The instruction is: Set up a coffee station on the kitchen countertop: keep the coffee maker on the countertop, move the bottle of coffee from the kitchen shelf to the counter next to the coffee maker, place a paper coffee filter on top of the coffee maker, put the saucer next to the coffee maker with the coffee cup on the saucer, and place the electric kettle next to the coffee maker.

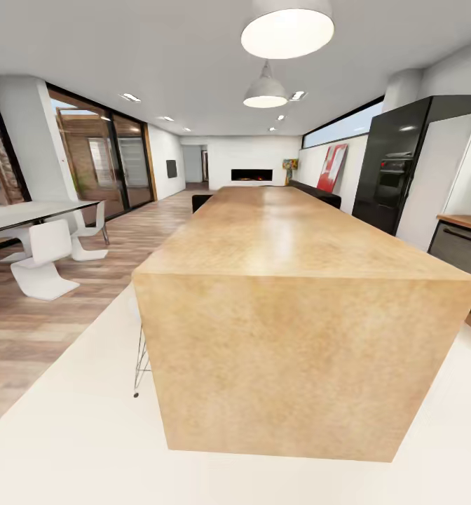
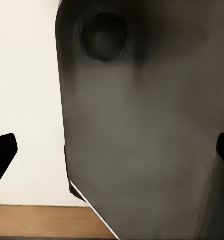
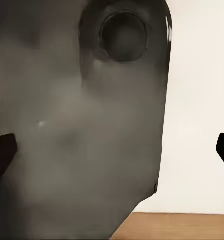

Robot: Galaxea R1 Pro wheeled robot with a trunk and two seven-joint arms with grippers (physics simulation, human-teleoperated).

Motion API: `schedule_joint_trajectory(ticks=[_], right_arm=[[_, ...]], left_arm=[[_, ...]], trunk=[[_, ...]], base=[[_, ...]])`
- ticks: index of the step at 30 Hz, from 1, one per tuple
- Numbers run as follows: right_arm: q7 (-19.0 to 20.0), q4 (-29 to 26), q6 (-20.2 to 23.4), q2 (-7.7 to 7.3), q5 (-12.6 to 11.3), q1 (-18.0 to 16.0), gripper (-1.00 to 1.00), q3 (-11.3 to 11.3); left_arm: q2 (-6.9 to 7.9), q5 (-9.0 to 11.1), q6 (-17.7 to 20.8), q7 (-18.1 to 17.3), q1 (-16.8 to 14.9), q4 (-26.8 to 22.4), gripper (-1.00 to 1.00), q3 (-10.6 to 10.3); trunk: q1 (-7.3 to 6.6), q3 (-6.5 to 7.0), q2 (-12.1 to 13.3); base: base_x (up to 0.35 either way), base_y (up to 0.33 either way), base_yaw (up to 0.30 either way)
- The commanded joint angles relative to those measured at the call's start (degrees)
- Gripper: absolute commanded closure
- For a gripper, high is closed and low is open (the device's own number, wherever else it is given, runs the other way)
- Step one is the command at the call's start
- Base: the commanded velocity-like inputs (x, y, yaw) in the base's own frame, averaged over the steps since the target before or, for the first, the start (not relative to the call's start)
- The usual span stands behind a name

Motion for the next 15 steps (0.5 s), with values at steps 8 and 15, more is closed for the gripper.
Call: schedule_joint_trajectory(ticks=[8, 15], right_arm=[[0.17, -2.4, -1.34, 2.58, -0.02, -0.11, -1.0, -0.19], [0.17, -4.63, -2.0, 3.28, -0.08, -0.12, -1.0, -0.34]], left_arm=[[-0.09, 0.09, -0.09, -0.06, 0.0, -0.09, -1.0, 0.1], [-0.09, 0.09, -0.09, -0.08, -0.01, -0.09, -1.0, 0.2]], trunk=[[0.0, -0.03, -0.01], [0.0, -0.03, -0.01]], base=[[0.0, 0.0, 0.0], [0.0, 0.0, -0.099]])
